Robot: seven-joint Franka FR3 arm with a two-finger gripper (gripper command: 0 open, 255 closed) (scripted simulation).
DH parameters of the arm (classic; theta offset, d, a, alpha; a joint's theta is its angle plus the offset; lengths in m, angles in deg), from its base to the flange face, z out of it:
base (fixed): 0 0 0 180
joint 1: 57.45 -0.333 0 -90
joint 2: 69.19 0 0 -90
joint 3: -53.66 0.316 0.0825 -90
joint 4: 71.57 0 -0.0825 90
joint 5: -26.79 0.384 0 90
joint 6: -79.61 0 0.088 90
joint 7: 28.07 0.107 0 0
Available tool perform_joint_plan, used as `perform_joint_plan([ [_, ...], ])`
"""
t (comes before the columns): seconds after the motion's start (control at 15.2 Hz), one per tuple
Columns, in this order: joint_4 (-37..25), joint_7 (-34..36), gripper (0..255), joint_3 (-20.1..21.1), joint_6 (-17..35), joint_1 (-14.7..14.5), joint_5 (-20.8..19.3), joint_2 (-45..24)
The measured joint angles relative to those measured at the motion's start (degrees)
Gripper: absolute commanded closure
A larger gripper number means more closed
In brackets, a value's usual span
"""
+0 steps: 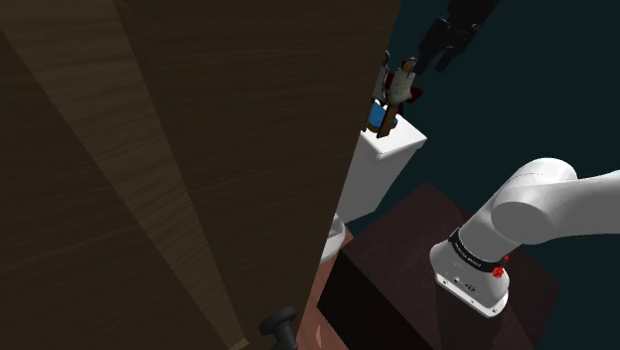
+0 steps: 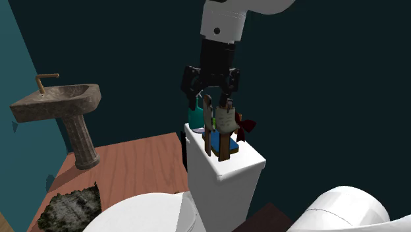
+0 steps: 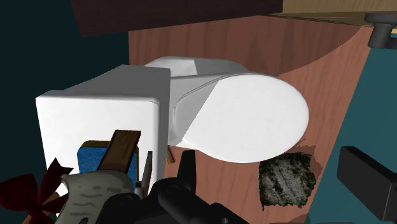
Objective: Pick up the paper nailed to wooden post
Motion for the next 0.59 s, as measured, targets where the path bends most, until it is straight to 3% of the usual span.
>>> perform_joint_plan([
  [0.2,-0.9,-0.5,0,-0.4,1.2,0.4,-0.6,-2.4],
  [0.59,-8.3,-2.3,0,-2.5,5.0,2.0,-3.0,-14.4],
])
